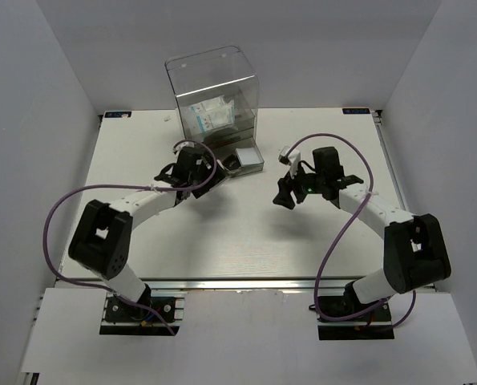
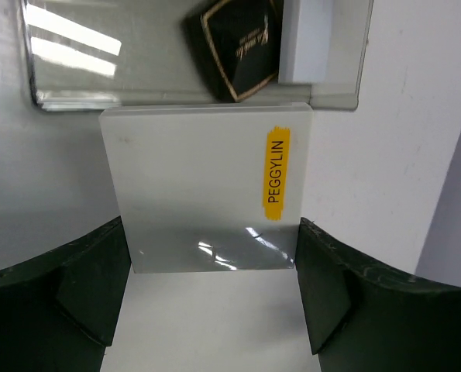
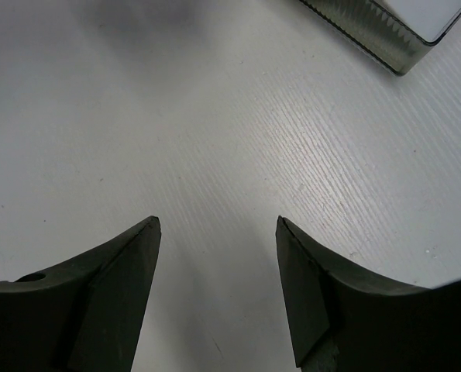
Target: Organize the makeup
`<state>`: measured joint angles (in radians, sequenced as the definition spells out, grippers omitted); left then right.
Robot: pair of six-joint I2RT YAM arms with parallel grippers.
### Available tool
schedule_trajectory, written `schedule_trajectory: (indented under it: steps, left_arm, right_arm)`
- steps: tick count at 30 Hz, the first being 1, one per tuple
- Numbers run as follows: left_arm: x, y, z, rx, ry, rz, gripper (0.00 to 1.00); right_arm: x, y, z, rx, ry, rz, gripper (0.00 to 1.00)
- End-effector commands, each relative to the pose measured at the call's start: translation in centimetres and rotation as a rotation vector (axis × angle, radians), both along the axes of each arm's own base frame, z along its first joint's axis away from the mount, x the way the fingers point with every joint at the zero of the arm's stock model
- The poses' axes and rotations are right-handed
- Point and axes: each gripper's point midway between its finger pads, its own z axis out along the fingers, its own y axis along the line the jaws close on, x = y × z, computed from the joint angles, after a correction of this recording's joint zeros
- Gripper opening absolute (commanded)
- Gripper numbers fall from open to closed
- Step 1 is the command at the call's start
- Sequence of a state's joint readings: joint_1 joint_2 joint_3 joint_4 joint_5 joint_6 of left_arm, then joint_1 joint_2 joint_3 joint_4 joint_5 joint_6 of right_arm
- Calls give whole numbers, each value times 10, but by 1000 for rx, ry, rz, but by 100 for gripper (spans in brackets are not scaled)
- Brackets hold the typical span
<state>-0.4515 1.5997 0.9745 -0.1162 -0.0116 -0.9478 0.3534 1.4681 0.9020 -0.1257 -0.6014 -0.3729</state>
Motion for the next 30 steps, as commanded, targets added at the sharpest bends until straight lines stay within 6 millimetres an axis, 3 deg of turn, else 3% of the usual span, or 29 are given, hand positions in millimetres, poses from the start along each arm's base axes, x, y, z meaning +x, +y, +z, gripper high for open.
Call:
schedule_trajectory:
  steps: [1, 3, 9, 14, 18, 25, 29, 30]
  left_arm:
    - [41, -10, 40, 20, -180, 59, 21]
    - [55, -15, 55, 79, -273, 65, 21]
    - [76, -13, 70, 211, -435, 111, 21]
    - [87, -7, 64, 293, -457, 148, 24]
    - [95, 1, 42, 388, -426, 167, 25]
    - [108, 6, 34, 483, -424, 182, 28]
    - [111, 4, 27, 496, -405, 171, 46]
    - [110, 5, 25, 497, -397, 173, 66]
  right_arm:
    - [8, -1, 27, 28, -60, -17, 67]
    - [7, -2, 26, 26, -59, -20, 67]
    - [7, -6, 25, 25, -57, -32, 67]
    - [8, -7, 24, 25, -56, -35, 67]
    - [8, -7, 25, 26, -56, -33, 67]
    - [8, -8, 22, 16, -60, -29, 67]
    - [6, -8, 22, 17, -57, -29, 67]
    - [7, -9, 22, 18, -59, -30, 67]
